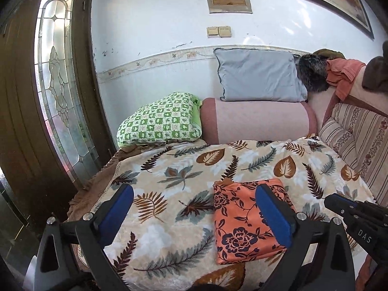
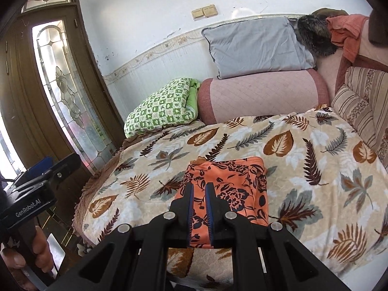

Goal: Fold small clothes

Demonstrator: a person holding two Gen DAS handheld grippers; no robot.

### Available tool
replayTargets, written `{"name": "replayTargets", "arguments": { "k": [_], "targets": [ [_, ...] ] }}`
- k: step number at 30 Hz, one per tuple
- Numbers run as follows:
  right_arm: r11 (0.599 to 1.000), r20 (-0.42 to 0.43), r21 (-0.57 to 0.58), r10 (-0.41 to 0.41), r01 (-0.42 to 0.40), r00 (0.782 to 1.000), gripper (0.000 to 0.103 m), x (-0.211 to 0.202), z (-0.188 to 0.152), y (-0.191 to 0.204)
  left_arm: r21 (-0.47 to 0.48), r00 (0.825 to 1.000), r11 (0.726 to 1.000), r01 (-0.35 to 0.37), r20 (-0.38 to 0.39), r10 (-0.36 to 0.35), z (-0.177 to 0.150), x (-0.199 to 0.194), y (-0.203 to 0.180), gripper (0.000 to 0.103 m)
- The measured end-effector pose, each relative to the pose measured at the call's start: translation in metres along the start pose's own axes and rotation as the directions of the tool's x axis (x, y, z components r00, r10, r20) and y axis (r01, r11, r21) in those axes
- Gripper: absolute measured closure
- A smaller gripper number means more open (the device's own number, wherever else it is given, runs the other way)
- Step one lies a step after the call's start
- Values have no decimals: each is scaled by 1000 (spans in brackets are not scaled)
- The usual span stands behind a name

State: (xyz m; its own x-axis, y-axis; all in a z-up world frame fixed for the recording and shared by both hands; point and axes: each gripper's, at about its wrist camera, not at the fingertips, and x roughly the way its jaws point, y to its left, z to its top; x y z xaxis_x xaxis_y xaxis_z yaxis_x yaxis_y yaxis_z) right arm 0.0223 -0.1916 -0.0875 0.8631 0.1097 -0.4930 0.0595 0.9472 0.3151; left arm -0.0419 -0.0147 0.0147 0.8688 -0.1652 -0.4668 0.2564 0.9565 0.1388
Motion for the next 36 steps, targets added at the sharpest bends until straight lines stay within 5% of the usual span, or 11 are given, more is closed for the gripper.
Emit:
{"name": "replayTargets", "arguments": {
  "k": [36],
  "targets": [
    [999,-57,-4,-33,33,998,91,3,-6,0,8,999,999,31,-27,-30,6,-3,-2,3]
  ]
}}
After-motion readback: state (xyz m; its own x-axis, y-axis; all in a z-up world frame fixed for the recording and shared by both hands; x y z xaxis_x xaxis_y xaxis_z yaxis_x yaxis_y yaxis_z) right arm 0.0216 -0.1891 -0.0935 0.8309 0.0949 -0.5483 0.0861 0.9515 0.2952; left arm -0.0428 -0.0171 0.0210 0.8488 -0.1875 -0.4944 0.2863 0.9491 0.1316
